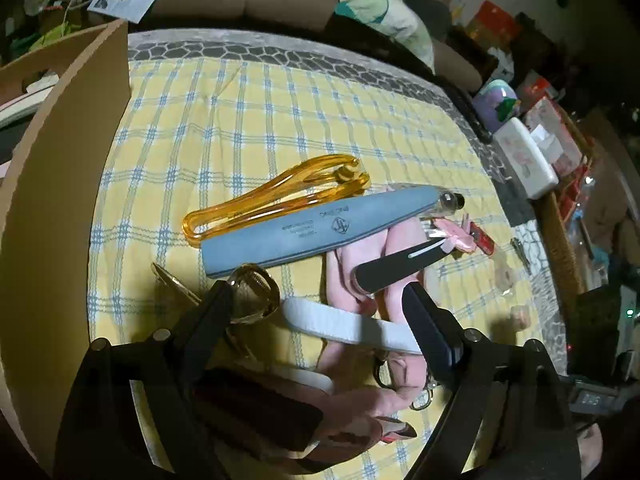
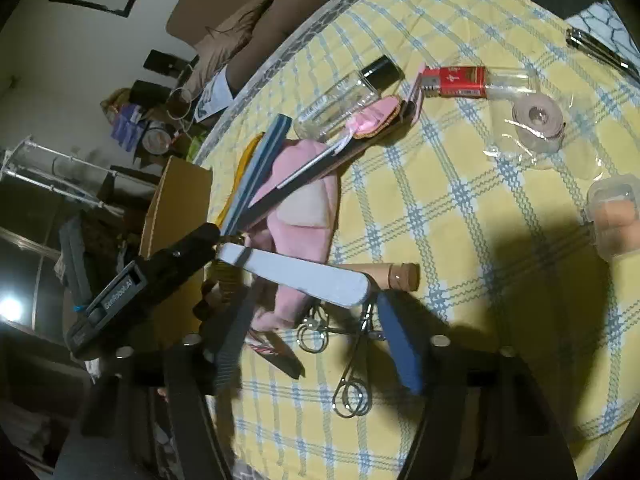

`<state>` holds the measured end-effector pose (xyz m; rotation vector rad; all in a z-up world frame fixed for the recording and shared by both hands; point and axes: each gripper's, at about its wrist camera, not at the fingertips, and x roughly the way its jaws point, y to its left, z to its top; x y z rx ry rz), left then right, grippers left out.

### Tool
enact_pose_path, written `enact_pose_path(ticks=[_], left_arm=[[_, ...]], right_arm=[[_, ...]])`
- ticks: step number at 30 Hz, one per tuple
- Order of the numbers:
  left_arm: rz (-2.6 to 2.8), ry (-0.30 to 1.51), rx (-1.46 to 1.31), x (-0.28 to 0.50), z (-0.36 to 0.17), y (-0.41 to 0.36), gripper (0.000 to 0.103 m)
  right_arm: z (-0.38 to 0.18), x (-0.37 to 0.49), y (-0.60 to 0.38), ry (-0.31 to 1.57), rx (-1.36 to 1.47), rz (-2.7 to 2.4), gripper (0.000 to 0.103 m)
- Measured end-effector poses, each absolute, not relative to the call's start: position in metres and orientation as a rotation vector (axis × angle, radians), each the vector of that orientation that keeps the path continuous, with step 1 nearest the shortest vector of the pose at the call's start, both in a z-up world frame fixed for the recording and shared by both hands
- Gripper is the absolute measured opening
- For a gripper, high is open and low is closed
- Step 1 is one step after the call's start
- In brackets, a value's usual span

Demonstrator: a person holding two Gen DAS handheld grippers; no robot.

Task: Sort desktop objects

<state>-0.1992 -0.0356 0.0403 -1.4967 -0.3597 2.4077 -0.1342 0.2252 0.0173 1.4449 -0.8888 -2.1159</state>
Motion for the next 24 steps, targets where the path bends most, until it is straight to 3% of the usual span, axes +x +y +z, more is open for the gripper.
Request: enact_pose_path(ticks=[2, 3, 5, 21, 24], left_arm=[[2.394, -0.382, -1.505, -0.200, 0.039, -0.036, 0.069], [2.396, -0.378, -1.507, -0.201, 0.039, -0.035, 0.067], [2.388, -0.367, -1.515, -0.200, 0.035, -0.031, 0.064], [2.412, -0.357, -1.535, -0.196, 0.034, -0.023, 0.069], [2.400, -0.374, -1.527, -0.195, 0.035, -0.023, 0.071]], right_arm=[[0.013, -0.133, 0.226, -0.894, 1.445, -2.110, 0.051], [0.012, -0.133, 0.226, -0.891, 1.448, -2.110, 0.045], [0.009, -0.132, 0.227, -0.891, 1.447, -2.111, 0.044], [0.016, -0.135, 0.246, -0.999, 1.365, -2.163, 0.043], [0.018, -0.137, 0.245, -0.978, 1.364, -2.178, 0.031]])
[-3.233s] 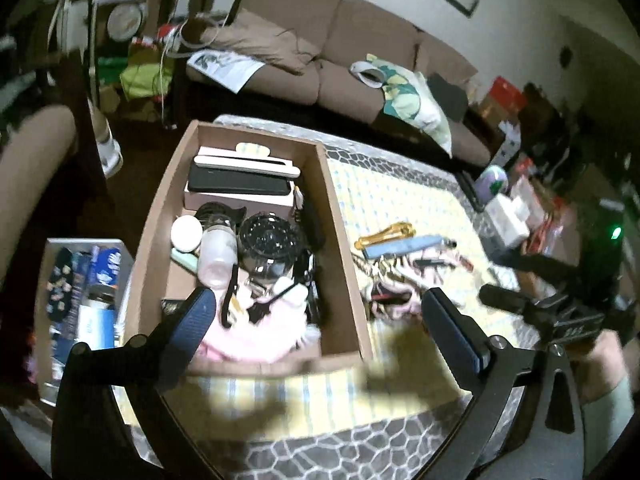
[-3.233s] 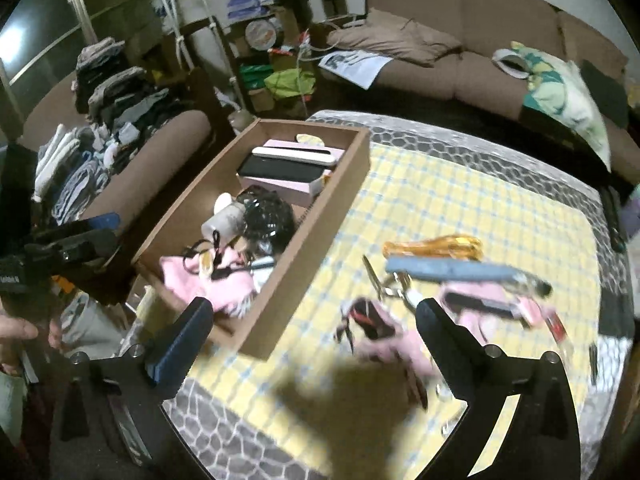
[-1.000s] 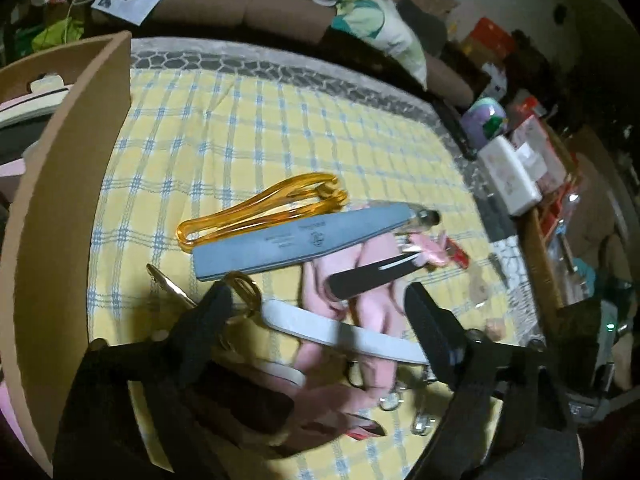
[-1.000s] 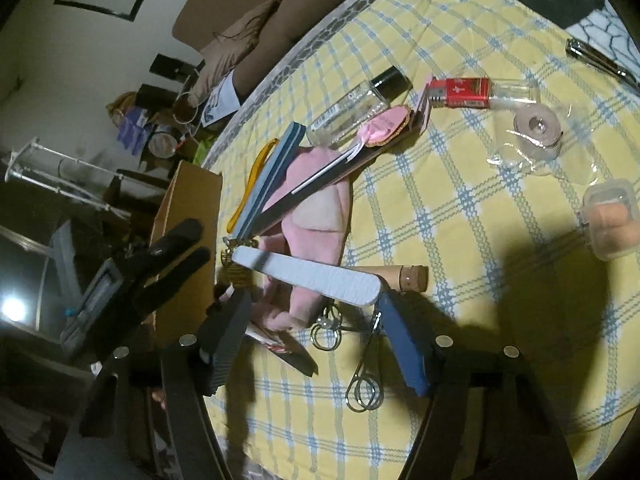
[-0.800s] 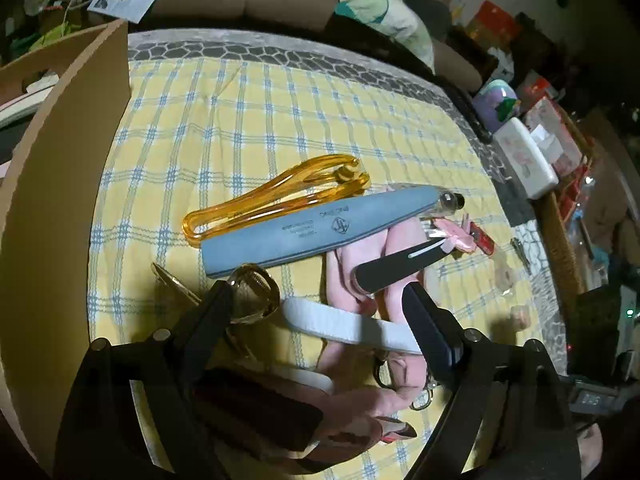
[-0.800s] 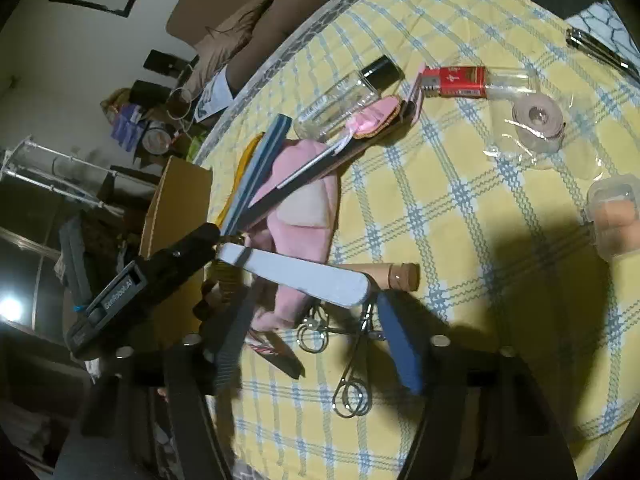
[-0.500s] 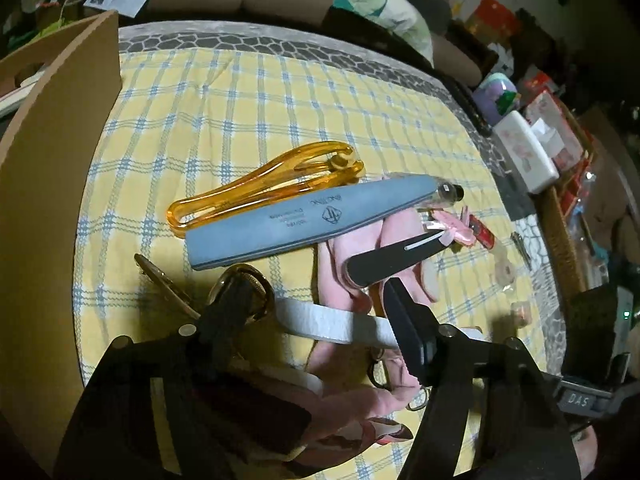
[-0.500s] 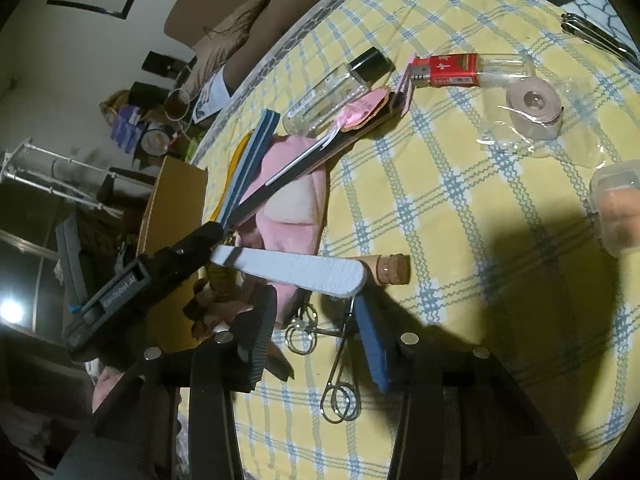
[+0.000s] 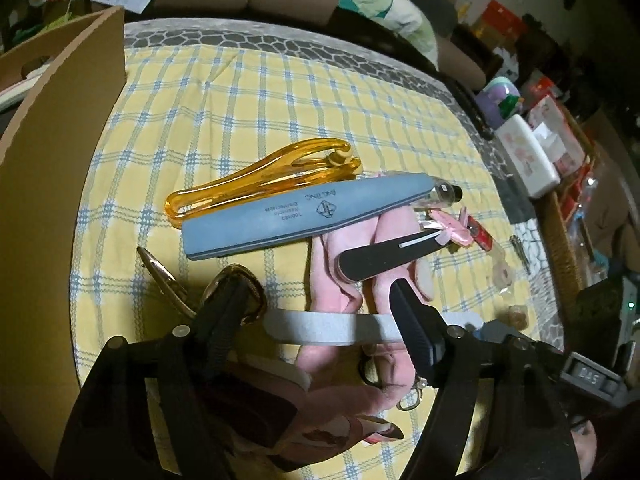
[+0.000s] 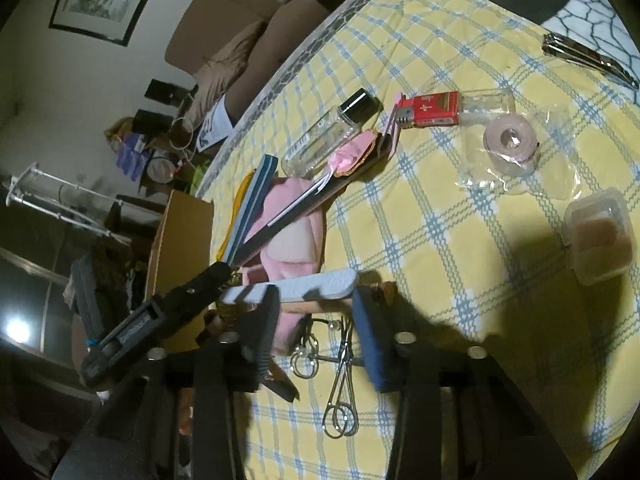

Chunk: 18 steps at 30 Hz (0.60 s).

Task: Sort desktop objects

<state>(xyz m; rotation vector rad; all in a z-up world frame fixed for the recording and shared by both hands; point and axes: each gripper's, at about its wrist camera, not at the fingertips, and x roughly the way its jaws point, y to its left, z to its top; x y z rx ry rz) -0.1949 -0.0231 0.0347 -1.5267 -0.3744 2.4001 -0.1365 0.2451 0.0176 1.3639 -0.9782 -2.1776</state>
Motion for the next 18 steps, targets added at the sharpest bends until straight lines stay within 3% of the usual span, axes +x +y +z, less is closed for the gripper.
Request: enact_pose_path(ticks=[1, 2, 6, 8, 10, 11, 18], left_arm=[[2.391, -0.376, -1.524, -0.195, 0.034, -0.023, 0.071], [2.384, -0.379, -1.521, -0.195, 0.034, -0.023, 0.070], [2.364, -0.392, -1.523, -0.194, 0.035, -0.024, 0.069], [2.349, -0.418, -1.521, -0.193, 0.036, -0.025, 0.068], [2.343, -0.413, -1.520, -0.192, 0.036, -0.024, 0.068], [2.344, -0.398, -1.521, -0.191, 0.036, -0.024, 0.068], [2.326, -0.375, -1.519, -0.184, 0.038, -0.018, 0.068]], right_arm=[[0.017, -0.138, 0.244, -0.973, 1.362, -2.165, 0.021], [0.016, -0.138, 0.245, -0.975, 1.364, -2.151, 0.016], [0.031, -0.141, 0.247, -0.825, 1.388, -2.257, 0.016], [0.038, -0.141, 0.253, -0.819, 1.346, -2.298, 0.021], [0.037, -0.143, 0.258, -0.857, 1.332, -2.292, 0.049], [0.035, -0.145, 0.259, -0.857, 1.341, -2.299, 0.054], [0.007, -0.159, 0.259, -0.958, 1.350, -2.254, 0.054]])
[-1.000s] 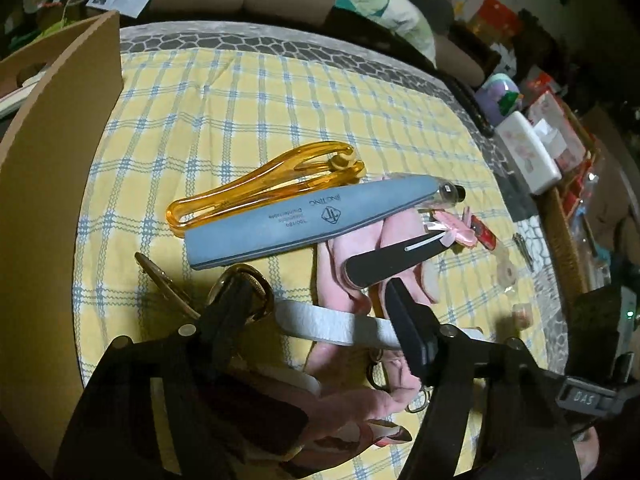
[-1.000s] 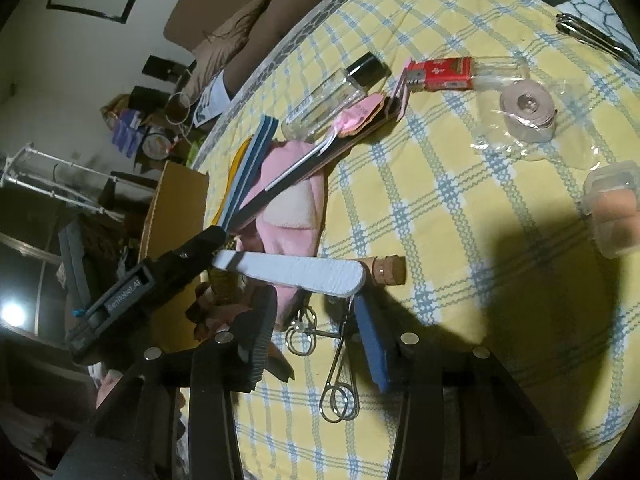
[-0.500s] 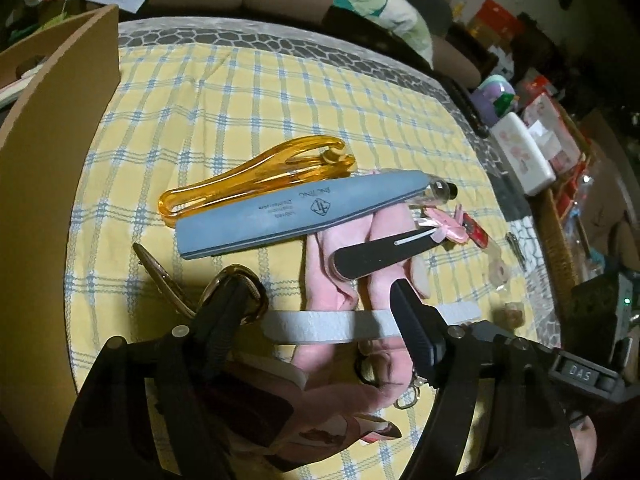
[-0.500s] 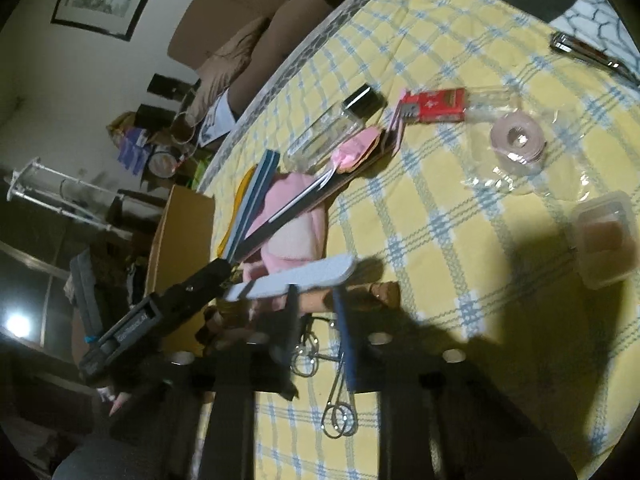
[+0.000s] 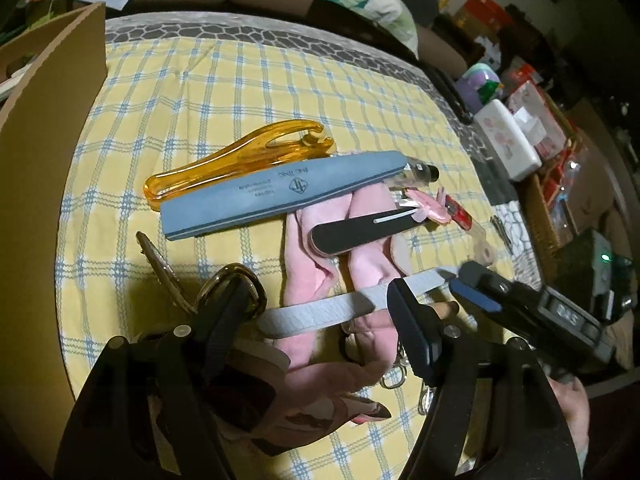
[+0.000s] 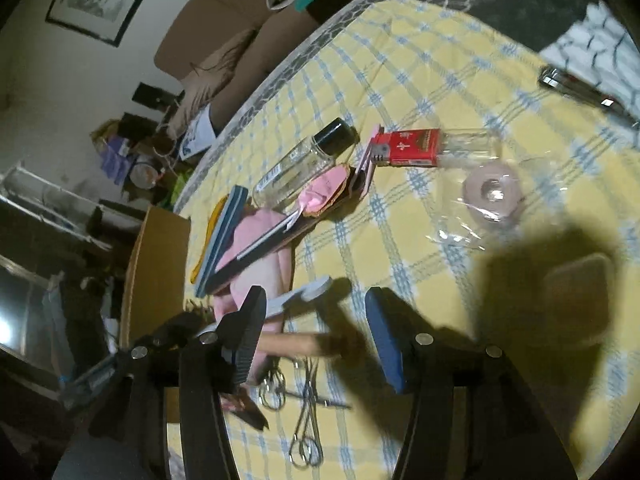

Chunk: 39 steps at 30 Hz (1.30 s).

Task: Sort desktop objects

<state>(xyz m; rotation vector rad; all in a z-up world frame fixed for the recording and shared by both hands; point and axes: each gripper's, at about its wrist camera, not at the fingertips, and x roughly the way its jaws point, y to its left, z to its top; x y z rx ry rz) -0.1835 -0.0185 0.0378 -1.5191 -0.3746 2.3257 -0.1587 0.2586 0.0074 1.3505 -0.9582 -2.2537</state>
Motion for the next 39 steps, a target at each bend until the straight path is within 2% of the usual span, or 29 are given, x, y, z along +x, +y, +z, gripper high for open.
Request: enact_pose_path(ticks=[3, 5, 7, 10, 15, 17, 19, 21, 25, 26, 27, 28, 30, 34, 37, 39], left_arm=[[2.331, -0.404, -1.519, -0.185, 0.036, -0.022, 0.068], [2.333, -0.402, -1.513, -0.186, 0.034, -0.024, 0.067], [2.343, -0.372, -1.514, -0.186, 0.034, -0.022, 0.062], [2.372, -0.314, -1.513, -0.184, 0.034, -0.018, 0.050], [2.391, -0.316, -1.521, -0.183, 0.033, -0.021, 0.044], [2.391, -0.313, -1.524, -0.183, 0.033, -0.022, 0.042], [2.387, -0.316, -1.523, -0.183, 0.033, -0.022, 0.042], [2.383, -0.320, -1.522, -0.183, 0.033, -0.023, 0.041], [2.376, -0.328, -1.521, -0.183, 0.033, -0.024, 0.041], [2.375, -0.327, -1.521, -0.183, 0.033, -0.024, 0.039], [2.373, -0.328, -1.520, -0.183, 0.033, -0.025, 0.037], [2.372, -0.333, -1.521, -0.183, 0.033, -0.025, 0.031], [2.366, -0.346, -1.520, -0.181, 0.033, -0.027, 0.022], [2.364, -0.357, -1.519, -0.181, 0.033, -0.028, 0.018], [2.367, -0.372, -1.514, -0.181, 0.032, -0.029, 0.011], [2.372, -0.376, -1.522, -0.181, 0.033, -0.029, 0.011]], right_arm=[[0.001, -0.169, 0.262, -1.022, 1.308, -2.239, 0.054], [-0.001, -0.176, 0.262, -1.023, 1.305, -2.236, 0.047], [-0.006, -0.178, 0.258, -1.010, 1.338, -2.206, 0.022], [-0.011, -0.174, 0.255, -1.069, 1.352, -2.137, 0.022], [-0.008, -0.171, 0.251, -1.050, 1.379, -2.123, 0.023], [-0.006, -0.170, 0.251, -1.053, 1.387, -2.124, 0.029], [-0.002, -0.167, 0.251, -1.051, 1.389, -2.124, 0.041], [0.005, -0.164, 0.253, -1.038, 1.391, -2.140, 0.046], [0.010, -0.165, 0.245, -1.007, 1.409, -2.135, 0.048], [0.008, -0.166, 0.242, -1.009, 1.409, -2.127, 0.047], [0.006, -0.167, 0.239, -1.013, 1.407, -2.115, 0.040], [0.004, -0.167, 0.236, -1.017, 1.405, -2.104, 0.026], [0.004, -0.169, 0.231, -1.007, 1.393, -2.098, 0.018], [0.010, -0.170, 0.224, -0.957, 1.372, -2.119, 0.016], [0.011, -0.169, 0.225, -0.952, 1.357, -2.131, 0.015], [0.011, -0.169, 0.225, -0.956, 1.362, -2.125, 0.015]])
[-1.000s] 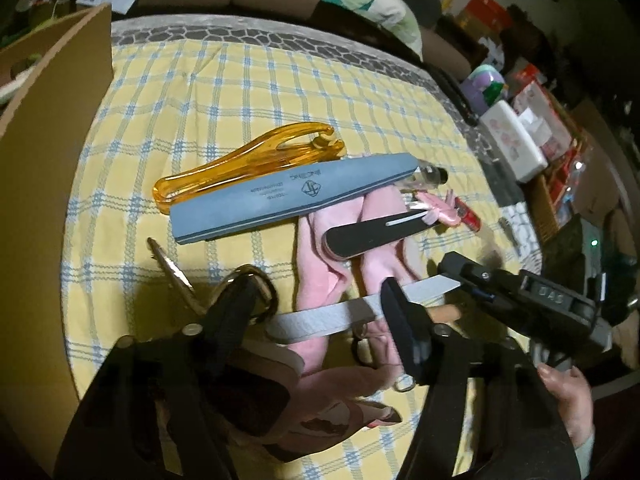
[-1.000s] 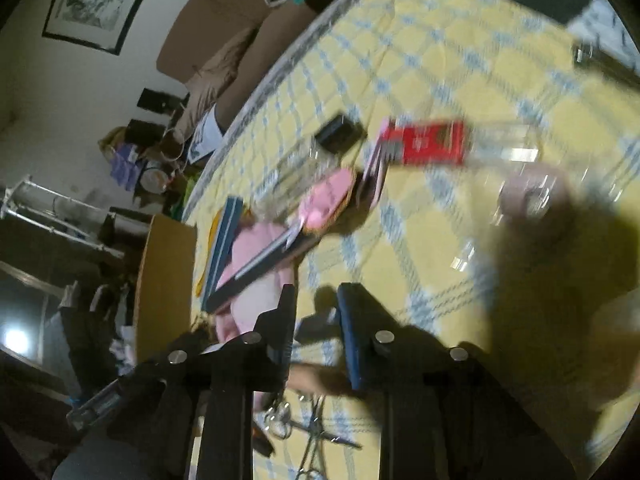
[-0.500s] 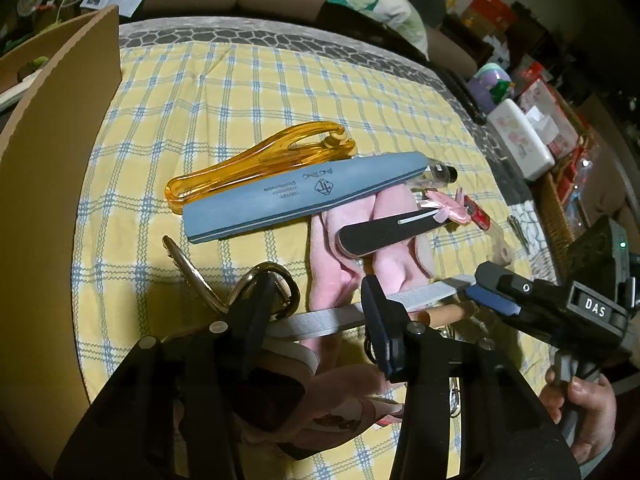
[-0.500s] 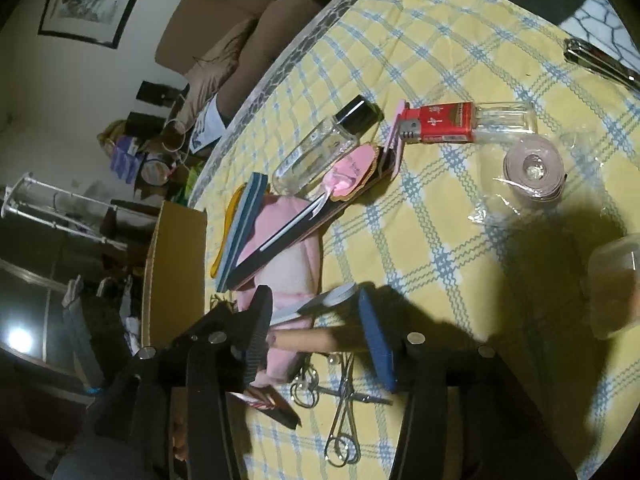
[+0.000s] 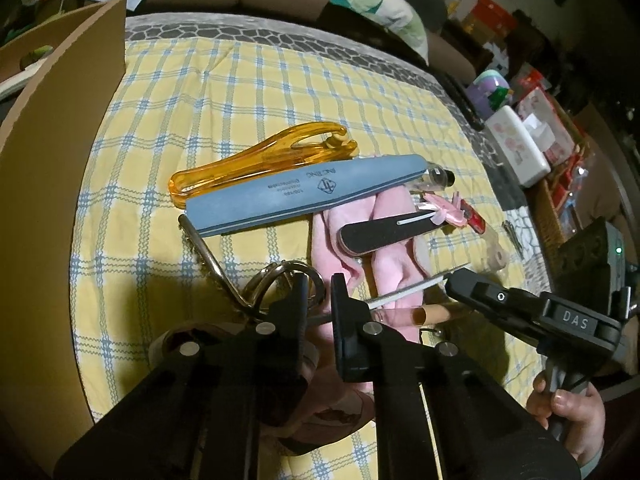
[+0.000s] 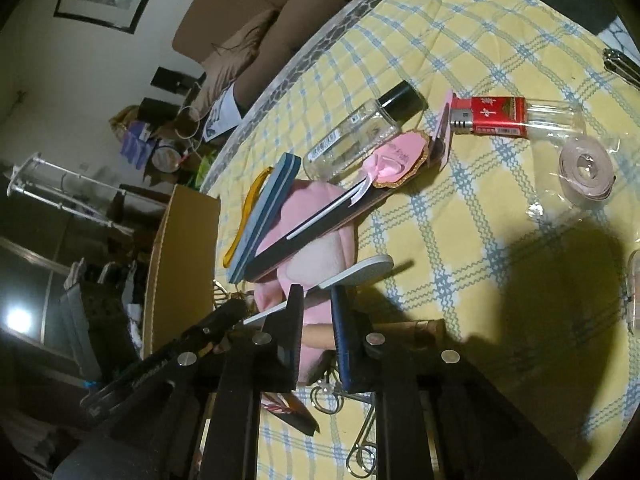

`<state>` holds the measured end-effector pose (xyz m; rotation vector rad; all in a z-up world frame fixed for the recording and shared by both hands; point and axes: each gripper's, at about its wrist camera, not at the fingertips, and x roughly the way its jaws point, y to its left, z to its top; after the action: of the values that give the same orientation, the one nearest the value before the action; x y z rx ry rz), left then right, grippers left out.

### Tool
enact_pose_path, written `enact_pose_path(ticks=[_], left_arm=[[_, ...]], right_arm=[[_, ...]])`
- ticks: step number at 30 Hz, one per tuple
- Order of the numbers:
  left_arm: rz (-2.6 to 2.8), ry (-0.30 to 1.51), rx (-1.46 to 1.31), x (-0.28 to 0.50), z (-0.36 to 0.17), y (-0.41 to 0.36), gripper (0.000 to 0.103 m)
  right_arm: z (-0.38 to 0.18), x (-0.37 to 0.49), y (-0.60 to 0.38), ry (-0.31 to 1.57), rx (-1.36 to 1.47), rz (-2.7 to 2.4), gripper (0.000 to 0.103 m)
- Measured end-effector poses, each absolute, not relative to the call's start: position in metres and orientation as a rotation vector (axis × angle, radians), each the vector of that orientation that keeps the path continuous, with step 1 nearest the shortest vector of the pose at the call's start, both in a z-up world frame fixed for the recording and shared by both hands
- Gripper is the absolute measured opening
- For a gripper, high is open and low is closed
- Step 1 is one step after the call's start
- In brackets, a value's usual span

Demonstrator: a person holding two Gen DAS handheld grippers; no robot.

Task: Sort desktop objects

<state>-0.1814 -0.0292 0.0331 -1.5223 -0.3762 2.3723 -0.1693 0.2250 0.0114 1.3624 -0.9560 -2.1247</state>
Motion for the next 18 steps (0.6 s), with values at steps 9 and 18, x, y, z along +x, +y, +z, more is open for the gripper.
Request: enact_pose_path(ticks=[9, 18], left_arm=[[2.477, -0.348, -1.451, -0.152, 0.063, -0.027, 0.042], [2.572, -0.378, -1.428, -0.080, 0.059, -0.032, 0.075]], right_arm=[[0.034, -0.148, 0.238, -0.711, 1.384, -2.330, 0.049], [0.033, -0.100, 0.243, -0.439, 1.396, -2.516, 0.083]])
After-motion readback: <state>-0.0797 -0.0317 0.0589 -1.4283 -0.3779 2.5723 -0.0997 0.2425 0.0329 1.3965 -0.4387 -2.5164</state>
